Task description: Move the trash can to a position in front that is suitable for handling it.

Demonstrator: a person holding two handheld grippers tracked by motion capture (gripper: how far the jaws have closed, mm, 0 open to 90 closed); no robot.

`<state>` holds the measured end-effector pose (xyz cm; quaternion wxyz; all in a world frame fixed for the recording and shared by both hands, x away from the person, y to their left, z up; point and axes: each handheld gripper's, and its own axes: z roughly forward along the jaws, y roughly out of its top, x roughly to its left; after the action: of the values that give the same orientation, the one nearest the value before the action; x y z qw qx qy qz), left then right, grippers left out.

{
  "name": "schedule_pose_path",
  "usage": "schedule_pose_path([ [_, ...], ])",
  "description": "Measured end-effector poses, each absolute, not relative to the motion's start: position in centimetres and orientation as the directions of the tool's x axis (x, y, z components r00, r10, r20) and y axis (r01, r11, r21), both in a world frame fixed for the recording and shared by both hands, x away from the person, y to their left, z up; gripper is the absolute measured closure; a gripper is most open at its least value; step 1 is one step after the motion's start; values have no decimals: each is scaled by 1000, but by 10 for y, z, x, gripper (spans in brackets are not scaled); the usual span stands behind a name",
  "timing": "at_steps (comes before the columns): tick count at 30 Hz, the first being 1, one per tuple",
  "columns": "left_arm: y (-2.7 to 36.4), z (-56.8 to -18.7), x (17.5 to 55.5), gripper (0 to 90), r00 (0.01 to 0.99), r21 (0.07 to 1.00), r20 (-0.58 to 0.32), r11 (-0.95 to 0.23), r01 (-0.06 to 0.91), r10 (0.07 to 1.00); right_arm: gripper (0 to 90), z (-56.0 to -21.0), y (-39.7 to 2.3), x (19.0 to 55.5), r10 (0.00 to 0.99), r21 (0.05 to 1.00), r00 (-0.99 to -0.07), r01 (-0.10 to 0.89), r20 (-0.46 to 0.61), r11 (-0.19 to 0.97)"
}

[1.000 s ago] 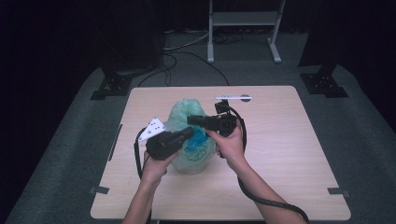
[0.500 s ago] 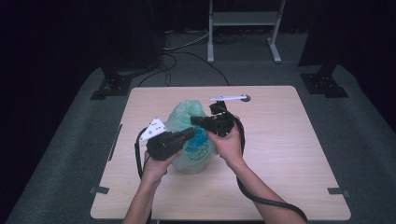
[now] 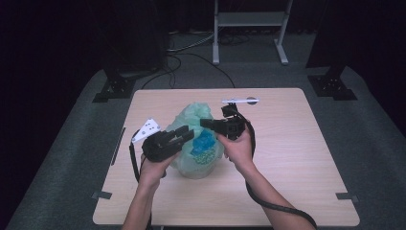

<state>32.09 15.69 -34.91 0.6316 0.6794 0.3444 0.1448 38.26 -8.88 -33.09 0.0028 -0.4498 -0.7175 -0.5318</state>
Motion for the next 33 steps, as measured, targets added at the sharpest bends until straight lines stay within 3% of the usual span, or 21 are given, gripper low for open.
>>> schedule_pose_path([
  [14, 187, -344, 323, 465, 662, 948, -294, 118, 297, 689, 900, -326, -95, 382, 620, 762, -597, 648, 509, 0],
  [33, 205, -346, 327, 400, 613, 937, -326, 158, 312, 720, 900, -309, -101, 378, 595, 777, -613, 629, 520, -31],
])
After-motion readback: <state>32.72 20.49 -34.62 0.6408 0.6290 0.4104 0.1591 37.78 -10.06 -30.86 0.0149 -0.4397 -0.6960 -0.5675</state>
